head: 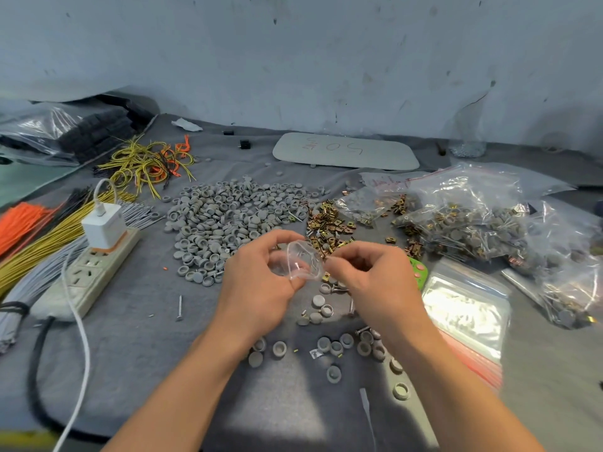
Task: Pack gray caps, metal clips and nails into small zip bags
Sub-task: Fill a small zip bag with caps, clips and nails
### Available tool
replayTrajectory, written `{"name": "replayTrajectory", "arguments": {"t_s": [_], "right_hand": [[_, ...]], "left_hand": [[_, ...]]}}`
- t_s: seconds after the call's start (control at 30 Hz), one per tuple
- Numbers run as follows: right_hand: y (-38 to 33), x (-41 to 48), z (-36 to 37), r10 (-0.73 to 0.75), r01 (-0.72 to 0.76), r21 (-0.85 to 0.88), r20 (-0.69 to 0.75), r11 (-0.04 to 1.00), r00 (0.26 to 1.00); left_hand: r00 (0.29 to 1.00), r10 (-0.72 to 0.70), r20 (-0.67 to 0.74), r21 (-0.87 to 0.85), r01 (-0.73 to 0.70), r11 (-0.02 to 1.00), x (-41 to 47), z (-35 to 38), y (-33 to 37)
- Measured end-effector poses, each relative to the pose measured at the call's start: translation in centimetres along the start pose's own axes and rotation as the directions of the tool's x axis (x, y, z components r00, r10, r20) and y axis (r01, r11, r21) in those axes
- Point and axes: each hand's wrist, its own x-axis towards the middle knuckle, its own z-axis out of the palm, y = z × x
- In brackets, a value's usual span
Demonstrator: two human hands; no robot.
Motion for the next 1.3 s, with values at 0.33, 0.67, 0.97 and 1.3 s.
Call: {"name": "replayTrajectory", "arguments": {"t_s": [0.33, 0.67, 0.97, 1.3], "right_hand": [[1.3, 0.9, -4.2, 0.031, -0.064, -0.128, -0.243, 0.990, 0.970], [2.5, 1.0, -3.0, 0.133, -0.031, -0.669, 0.102, 0.743, 0.986], [2.0, 1.0, -1.7, 0.030, 0.096, -0.781, 0.145, 0.617, 0.989], [1.5, 0.2, -2.5, -0.056, 0.064, -0.169, 0.054, 0.983, 0.997]], "left_hand": [[0.989, -0.054, -0.140, 0.018, 0.057, 0.998, 0.1, -0.7, 0.6], [0.995, -0.027, -0.101, 0.071, 0.034, 0.997, 0.0, -0.3, 0.7], [0.997, -0.037, -0.065, 0.120, 0.044, 0.992, 0.0, 0.2, 0.4], [1.000, 0.019, -0.008, 0.213, -0.017, 0.977, -0.3, 0.0, 0.2]]}}
